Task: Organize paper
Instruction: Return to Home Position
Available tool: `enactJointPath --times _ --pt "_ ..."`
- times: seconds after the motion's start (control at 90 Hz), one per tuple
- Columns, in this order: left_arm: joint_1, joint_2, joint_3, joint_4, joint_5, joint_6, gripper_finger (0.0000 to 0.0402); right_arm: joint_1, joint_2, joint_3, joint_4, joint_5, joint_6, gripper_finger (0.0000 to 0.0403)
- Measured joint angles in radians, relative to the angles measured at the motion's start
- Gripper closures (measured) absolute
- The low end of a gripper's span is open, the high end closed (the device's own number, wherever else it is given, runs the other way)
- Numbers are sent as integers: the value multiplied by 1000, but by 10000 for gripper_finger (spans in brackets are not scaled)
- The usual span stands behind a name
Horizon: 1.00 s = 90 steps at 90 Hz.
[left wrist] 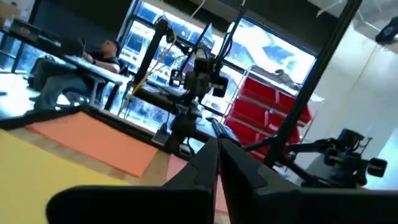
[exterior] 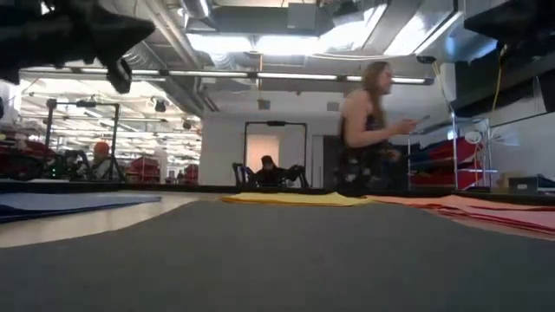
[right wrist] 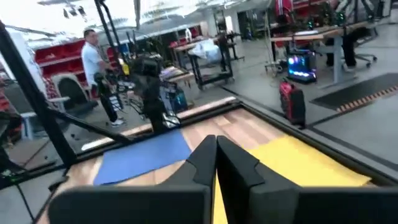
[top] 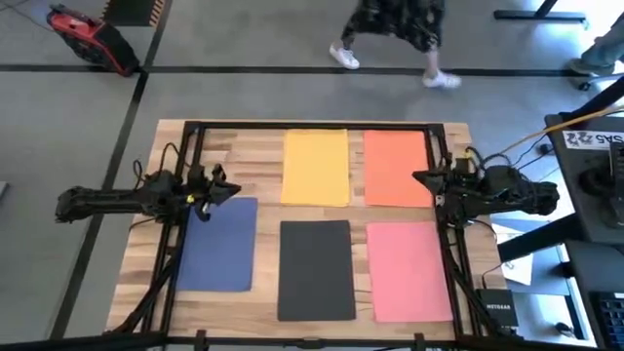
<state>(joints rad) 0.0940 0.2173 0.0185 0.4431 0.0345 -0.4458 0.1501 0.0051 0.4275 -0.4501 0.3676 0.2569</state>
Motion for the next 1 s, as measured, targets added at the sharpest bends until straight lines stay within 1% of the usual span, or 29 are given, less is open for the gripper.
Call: enactJointPath --times 0.044,0.1,0.256,0.378,0.489,0.644,0.778,0.867,0.933,1.0 --pt "0 -37 -9 -27 4 -3 402 0 0 -13 1 -10 -1 403" --pt "0 -71 -9 -62 7 8 402 0 -1 -32 56 -28 0 403" --pt "0 -125 -9 -150 8 25 402 0 0 -118 123 -46 -5 403" --pt "0 -140 -9 -206 8 30 402 0 -1 -199 193 -48 14 403" --pt "0 -141 -9 -206 4 72 402 0 0 -279 280 -51 20 403" --pt "0 -141 -9 -207 -64 133 402 0 0 -368 374 -47 25 403" --pt "0 -151 -9 -215 -71 158 402 0 -1 -361 358 -31 18 403" --pt "0 -177 -9 -253 -72 157 402 0 -1 -307 252 -24 1 403" --pt "0 -204 -9 -290 -72 145 402 0 -1 -249 145 -10 20 403" --pt "0 -217 -9 -304 -73 140 402 1 -1 -237 151 -21 31 403"
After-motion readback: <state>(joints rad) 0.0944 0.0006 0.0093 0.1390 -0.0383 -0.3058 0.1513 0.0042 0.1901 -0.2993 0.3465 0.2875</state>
